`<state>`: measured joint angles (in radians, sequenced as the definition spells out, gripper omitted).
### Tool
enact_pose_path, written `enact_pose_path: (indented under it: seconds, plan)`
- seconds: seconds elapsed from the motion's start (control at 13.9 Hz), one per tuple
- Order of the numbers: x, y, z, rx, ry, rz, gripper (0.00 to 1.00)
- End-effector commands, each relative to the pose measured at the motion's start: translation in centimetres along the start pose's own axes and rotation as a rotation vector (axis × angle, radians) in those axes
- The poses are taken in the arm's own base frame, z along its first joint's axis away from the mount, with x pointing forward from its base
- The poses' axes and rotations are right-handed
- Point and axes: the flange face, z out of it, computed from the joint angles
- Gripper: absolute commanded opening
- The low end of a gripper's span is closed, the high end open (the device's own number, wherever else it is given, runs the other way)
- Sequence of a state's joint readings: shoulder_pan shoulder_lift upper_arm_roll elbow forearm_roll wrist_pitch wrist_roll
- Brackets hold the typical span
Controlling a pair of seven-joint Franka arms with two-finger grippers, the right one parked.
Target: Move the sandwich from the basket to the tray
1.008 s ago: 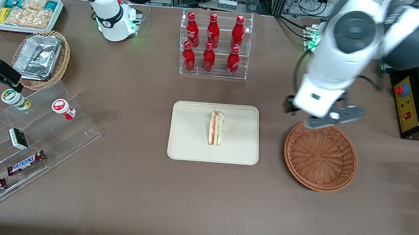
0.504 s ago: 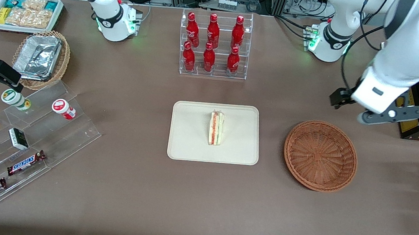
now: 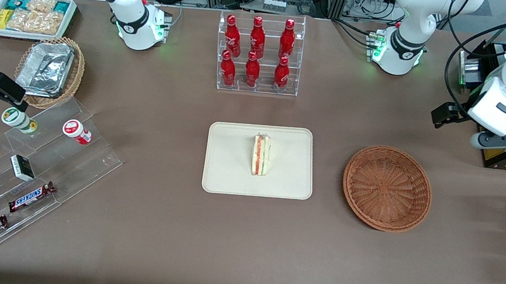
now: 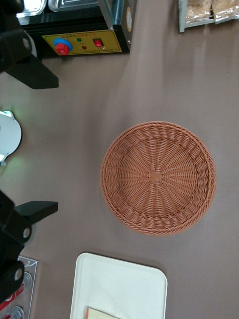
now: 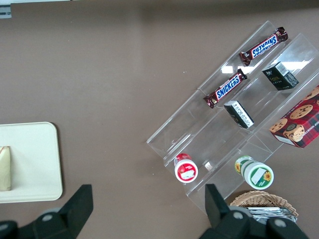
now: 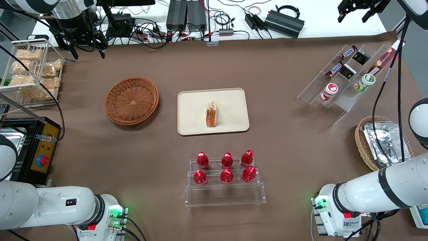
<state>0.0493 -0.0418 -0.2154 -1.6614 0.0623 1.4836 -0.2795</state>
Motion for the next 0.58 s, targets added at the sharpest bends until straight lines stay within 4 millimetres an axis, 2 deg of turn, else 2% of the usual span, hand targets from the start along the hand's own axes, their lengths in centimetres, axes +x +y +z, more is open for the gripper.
enact_pose_path:
  seconds: [0.0,0.07,0.36,0.5]
  plan:
    - [1.2,-0.1,-1.2,-0.031,0.001,0.029,1.0]
    - [1.3,-0.3,-1.3,-0.03,-0.003,0.03,1.0]
    - [1.7,-3.2,-1.1,-0.036,-0.017,0.01,1.0]
    - [1.6,-3.6,-1.2,-0.041,-0.019,0.029,1.0]
